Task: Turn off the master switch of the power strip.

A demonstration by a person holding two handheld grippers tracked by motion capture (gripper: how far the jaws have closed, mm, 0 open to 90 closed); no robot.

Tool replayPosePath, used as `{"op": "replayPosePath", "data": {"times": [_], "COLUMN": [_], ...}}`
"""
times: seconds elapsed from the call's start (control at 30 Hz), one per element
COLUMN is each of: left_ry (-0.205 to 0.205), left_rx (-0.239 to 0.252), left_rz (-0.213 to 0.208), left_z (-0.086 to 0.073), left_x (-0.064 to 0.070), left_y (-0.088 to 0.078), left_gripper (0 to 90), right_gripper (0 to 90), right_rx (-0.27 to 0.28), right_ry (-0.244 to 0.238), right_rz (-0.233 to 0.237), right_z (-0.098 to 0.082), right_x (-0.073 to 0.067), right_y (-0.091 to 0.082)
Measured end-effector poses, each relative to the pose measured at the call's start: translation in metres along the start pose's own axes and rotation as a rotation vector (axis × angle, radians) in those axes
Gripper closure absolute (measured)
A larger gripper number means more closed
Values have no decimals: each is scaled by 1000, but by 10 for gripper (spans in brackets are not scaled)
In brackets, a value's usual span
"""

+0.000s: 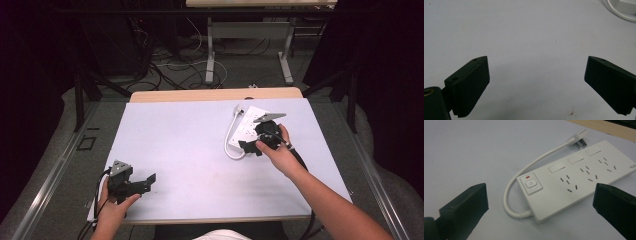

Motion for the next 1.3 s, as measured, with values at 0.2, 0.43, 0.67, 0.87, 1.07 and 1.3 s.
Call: {"op": "replayPosePath", "data": {"times": [0.2,0.43,0.67,0.87,1.07,1.3], "left_ry": [-2,-2,-1,9,15,15], "left_rx": [0,2,12,11,11,17], "left_rz": [4,9,14,19,24,30], "left_z": [0,0,1,1,1,2], "left_x": [0,0,-1,-1,-1,-1], "left_y": [0,0,0,-1,-1,-1], "left_gripper": [60,60,59,56,47,26], "right_gripper": [0,0,0,0,0,0], "right_rx": [-2,4,25,39,64,83], "right_ry": [4,-11,2,17,44,55], "right_rz": [-1,-20,-41,-59,-63,-89], "right_z": [-10,-21,-32,-44,-58,-74], "right_x": [6,17,30,39,43,48], "right_y": [-10,-25,-43,-56,-68,-83]}}
Point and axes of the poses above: each handheld gripper's, and its own axes: y roughly forward along the jaws, z roughly out of its top, x roughly to its right, the point moved 9 cm from there along y, roughly forward along the jaws, and after that the axes turned 5 degrees about x, right-handed, at the moved point
